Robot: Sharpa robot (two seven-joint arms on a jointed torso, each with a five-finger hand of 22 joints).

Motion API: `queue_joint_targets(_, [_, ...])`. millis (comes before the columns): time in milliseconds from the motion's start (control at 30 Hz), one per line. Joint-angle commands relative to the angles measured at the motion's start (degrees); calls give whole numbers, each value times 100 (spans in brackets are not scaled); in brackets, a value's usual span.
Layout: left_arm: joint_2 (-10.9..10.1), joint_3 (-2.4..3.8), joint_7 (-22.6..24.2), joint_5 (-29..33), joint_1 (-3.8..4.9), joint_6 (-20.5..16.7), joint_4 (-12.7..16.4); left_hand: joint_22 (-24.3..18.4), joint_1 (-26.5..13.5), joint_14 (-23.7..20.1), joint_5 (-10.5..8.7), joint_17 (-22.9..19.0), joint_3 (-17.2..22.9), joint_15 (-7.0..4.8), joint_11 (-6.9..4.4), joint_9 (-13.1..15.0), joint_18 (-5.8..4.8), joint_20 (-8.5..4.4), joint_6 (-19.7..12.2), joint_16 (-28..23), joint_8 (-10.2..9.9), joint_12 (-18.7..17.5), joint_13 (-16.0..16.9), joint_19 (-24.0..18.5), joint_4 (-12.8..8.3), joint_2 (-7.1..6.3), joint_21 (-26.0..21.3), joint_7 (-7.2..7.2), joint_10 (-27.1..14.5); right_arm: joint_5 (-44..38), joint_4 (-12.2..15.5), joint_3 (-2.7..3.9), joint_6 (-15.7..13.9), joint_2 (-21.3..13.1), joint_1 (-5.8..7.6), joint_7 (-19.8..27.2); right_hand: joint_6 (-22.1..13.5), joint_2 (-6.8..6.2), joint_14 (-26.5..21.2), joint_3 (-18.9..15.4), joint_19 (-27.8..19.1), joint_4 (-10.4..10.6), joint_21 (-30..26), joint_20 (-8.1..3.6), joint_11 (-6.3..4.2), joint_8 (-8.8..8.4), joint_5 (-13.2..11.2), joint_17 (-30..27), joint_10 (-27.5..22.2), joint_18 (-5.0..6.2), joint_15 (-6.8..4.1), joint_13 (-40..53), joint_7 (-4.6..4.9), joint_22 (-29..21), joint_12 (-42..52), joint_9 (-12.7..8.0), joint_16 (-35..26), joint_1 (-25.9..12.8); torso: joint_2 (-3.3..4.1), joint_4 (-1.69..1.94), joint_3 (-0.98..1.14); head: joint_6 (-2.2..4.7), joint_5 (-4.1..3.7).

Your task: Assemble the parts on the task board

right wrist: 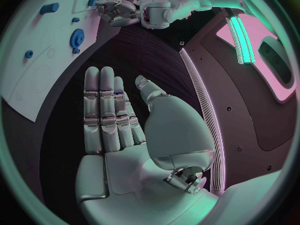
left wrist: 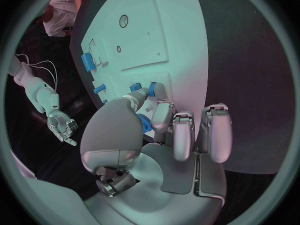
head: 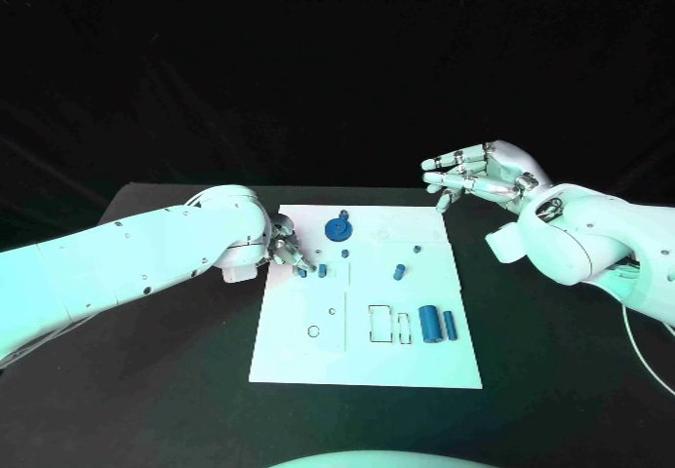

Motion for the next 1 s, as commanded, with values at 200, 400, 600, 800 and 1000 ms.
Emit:
queue_joint_targets(200, [-29,-11,-48,-39,-24,83,17,1215,-47,602,-33,1509,-672,-28,8,-16,-82,-45,56,14,-40,-43,-9,445,233,-26,15,15,2,-15,9,0,60,-1,-4,49,-58,7,-57,-69,20,46,-42,12,9,-1,29,12,-67,29,22,-5,7,-18,-36,-1,-42,7,1,-1,-3,0,-4])
queue_joint_targets(400, [-121,11,6,-2,-13,-147,116,1180,-32,602,-36,1509,-1226,-28,12,-20,-70,-46,49,14,-51,-77,-35,426,375,29,-28,21,-14,-10,4,0,65,-1,-4,50,-58,7,-57,-69,20,46,-42,12,9,-1,29,12,-67,29,22,-5,7,-18,-36,-1,-42,7,3,-5,-4,-3,-5])
queue_joint_targets(600, [-239,66,81,185,62,-687,216,1004,-33,602,-16,1509,-1933,2,87,-63,-12,-38,-329,14,-159,-358,-303,339,390,152,-231,135,-239,-10,-4,0,86,0,-4,53,-61,6,-60,-80,19,55,-48,14,11,-2,30,13,-69,29,24,-5,8,-21,-36,-1,-44,-1,0,4,1,-4,-27])
queue_joint_targets(800, [-330,91,230,534,174,-1057,287,824,7,602,-10,1509,-2348,29,136,-98,44,-7,-467,14,-138,-800,-734,250,403,294,-445,181,-537,-10,-13,0,98,5,-4,55,-65,5,-64,-94,18,66,-55,16,13,-3,32,15,-73,29,26,-5,10,-25,-35,-1,-46,-10,7,0,-3,-11,-33])
queue_joint_targets(1000, [-373,106,1097,1307,212,-1276,300,-1504,394,-197,-24,-223,-2631,341,522,-411,645,211,-1150,-1502,-419,-2743,-2390,-1158,416,539,-3352,517,-2168,-10,-25,0,101,13,-4,55,-65,5,-64,-94,18,66,-55,16,13,-3,32,15,-73,29,26,-5,10,-25,-35,-1,-46,-10,7,-7,-5,0,-50])
